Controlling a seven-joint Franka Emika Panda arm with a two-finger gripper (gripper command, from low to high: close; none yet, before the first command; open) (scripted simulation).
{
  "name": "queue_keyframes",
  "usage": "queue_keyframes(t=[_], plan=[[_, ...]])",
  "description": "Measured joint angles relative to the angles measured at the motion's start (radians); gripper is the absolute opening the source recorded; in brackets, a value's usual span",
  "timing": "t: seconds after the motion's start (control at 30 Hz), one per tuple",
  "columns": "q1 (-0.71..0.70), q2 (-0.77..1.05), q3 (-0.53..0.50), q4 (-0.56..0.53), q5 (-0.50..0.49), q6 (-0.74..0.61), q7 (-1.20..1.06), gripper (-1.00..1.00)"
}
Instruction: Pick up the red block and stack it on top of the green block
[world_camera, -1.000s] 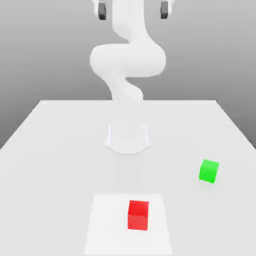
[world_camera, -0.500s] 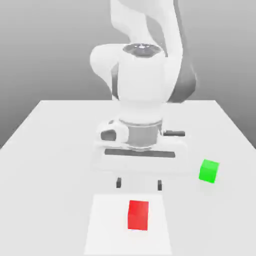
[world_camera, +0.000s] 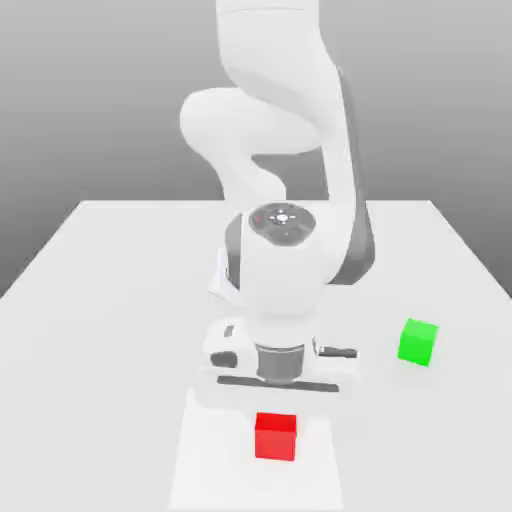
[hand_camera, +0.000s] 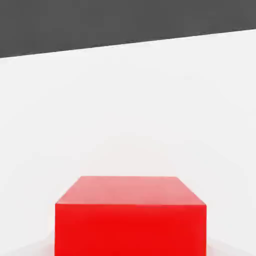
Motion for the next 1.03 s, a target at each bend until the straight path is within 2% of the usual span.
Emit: queue_keyframes(t=[0.13,0.47,0.67,0.8,0.93,0.97,1.03], plan=[[0.0,-0.137,0.017,-0.022,0.03,-0.115,-0.027,-1.0],[0.374,-0.357,0.178,-0.154,0.168,-0.198,-0.418,-1.0],[0.603,-0.464,0.268,-0.234,0.219,-0.224,-0.638,-1.0],[0.598,-0.367,0.297,-0.24,0.164,-0.123,-0.623,-1.0],[0.579,-0.226,0.284,-0.237,0.033,0.01,-0.534,-1.0],[0.577,-0.204,0.278,-0.237,0.006,0.031,-0.516,1.0],[0.571,-0.204,0.278,-0.237,0.006,0.031,-0.516,1.0]])
